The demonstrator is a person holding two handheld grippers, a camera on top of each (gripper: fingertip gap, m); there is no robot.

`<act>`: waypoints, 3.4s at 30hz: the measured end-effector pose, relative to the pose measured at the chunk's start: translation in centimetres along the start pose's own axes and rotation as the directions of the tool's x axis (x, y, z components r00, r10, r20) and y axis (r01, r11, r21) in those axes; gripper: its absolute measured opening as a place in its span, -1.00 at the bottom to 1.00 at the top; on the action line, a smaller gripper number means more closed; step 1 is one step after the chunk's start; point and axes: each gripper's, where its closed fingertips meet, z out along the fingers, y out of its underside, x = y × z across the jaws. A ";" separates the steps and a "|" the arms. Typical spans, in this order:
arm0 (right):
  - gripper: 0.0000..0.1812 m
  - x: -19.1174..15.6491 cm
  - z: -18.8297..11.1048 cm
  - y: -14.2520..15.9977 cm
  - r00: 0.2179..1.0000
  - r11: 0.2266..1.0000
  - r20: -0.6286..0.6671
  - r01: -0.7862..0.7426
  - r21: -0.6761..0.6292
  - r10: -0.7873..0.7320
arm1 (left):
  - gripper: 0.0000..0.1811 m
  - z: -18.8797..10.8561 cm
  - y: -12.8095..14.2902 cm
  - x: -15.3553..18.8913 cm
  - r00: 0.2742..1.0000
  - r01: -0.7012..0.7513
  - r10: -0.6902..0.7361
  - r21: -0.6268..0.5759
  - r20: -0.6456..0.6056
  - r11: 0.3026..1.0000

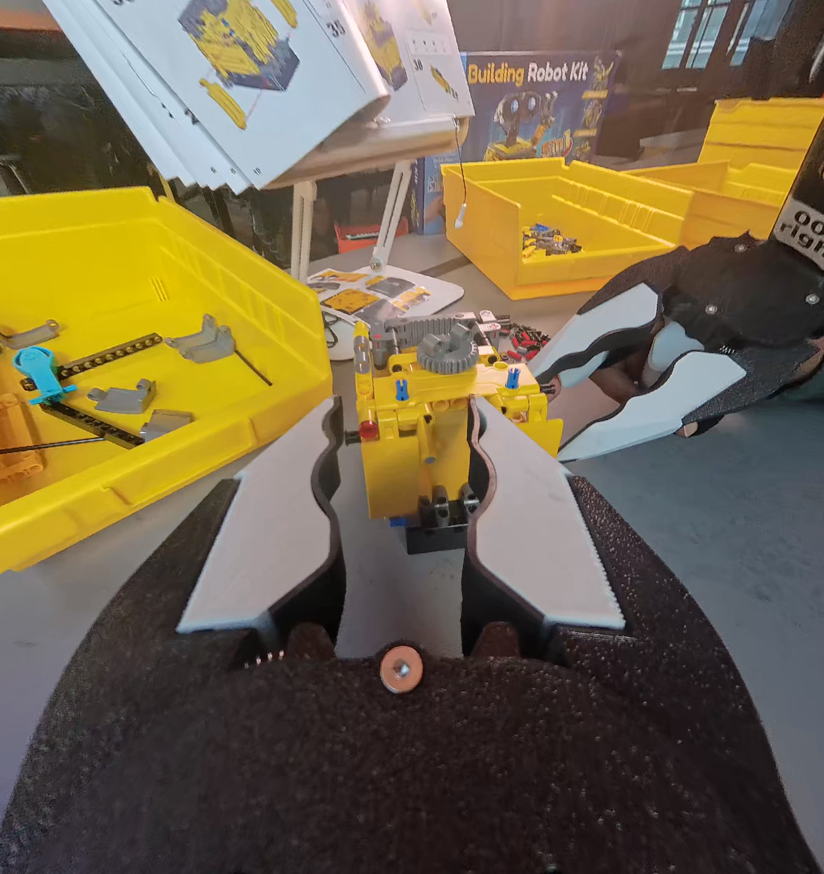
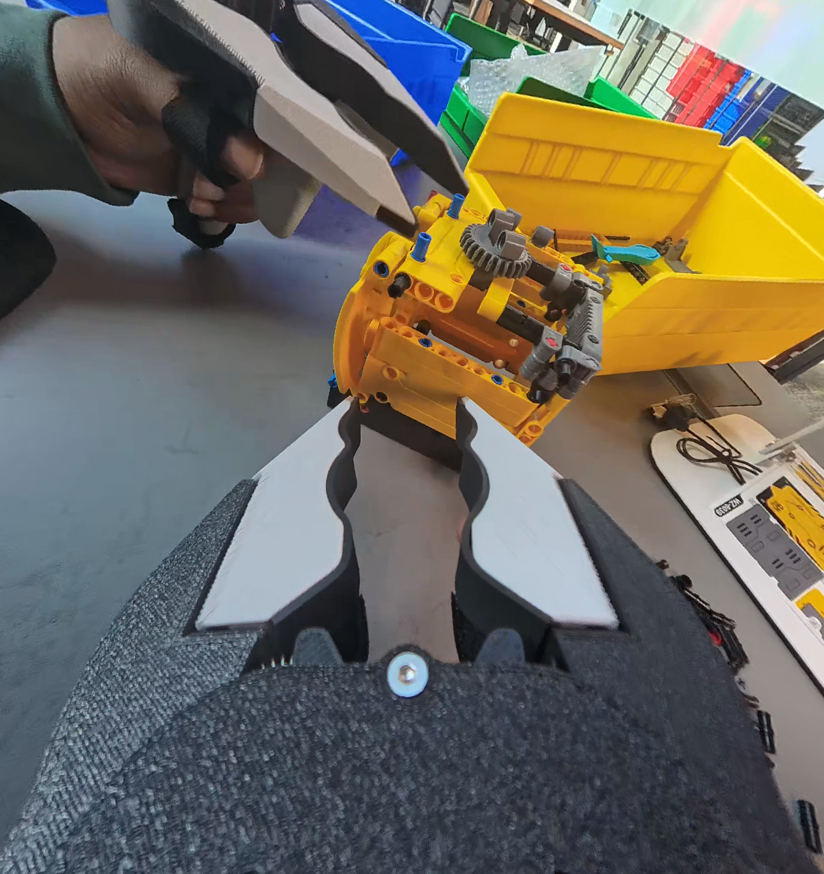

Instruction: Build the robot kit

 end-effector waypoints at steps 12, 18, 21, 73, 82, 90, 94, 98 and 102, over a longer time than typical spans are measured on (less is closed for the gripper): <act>-0.36 0.4 -6.6 -1.4 0.993 0.986 0.014 -0.114 0.120 0.113 | -0.41 -2.8 -6.2 -3.4 0.971 -0.034 -0.006 0.165 0.237 0.986; -0.38 2.7 -11.4 1.8 0.969 0.970 -0.091 -0.220 0.099 0.229 | -0.58 -5.1 -11.3 -9.1 0.914 -0.112 0.066 0.093 0.400 0.989; -0.70 3.1 -13.5 3.3 0.958 0.966 -0.132 -0.242 0.092 0.253 | -0.79 -5.6 -12.3 -12.9 0.910 -0.047 0.024 0.044 0.414 0.998; -0.64 7.2 -16.8 5.5 0.899 0.963 -0.345 -0.248 0.101 0.268 | -0.68 -3.0 -3.8 -9.5 0.663 -0.741 0.522 -0.567 -0.536 0.359; -0.64 7.0 -16.6 5.8 0.899 0.963 -0.344 -0.255 0.088 0.269 | -0.69 -2.6 5.0 -11.3 0.588 -0.768 0.655 -0.582 -0.476 0.267; -0.65 7.1 -16.5 6.3 0.896 0.961 -0.347 -0.267 0.079 0.277 | -0.55 -2.1 7.0 -12.6 0.732 -0.648 0.528 -0.680 -0.430 0.344; -0.65 7.0 -16.4 6.3 0.899 0.962 -0.345 -0.261 0.077 0.271 | -0.56 -2.6 7.0 -12.6 0.770 -0.613 0.476 -0.699 -0.425 0.368; -0.64 7.0 -16.4 6.3 0.899 0.962 -0.343 -0.263 0.077 0.273 | -0.55 -3.2 5.1 -11.3 0.836 -0.546 0.356 -0.694 -0.418 0.468; -0.65 6.9 -16.3 6.4 0.901 0.963 -0.342 -0.259 0.070 0.267 | -0.55 -3.2 3.7 -10.9 0.851 -0.524 0.331 -0.682 -0.407 0.510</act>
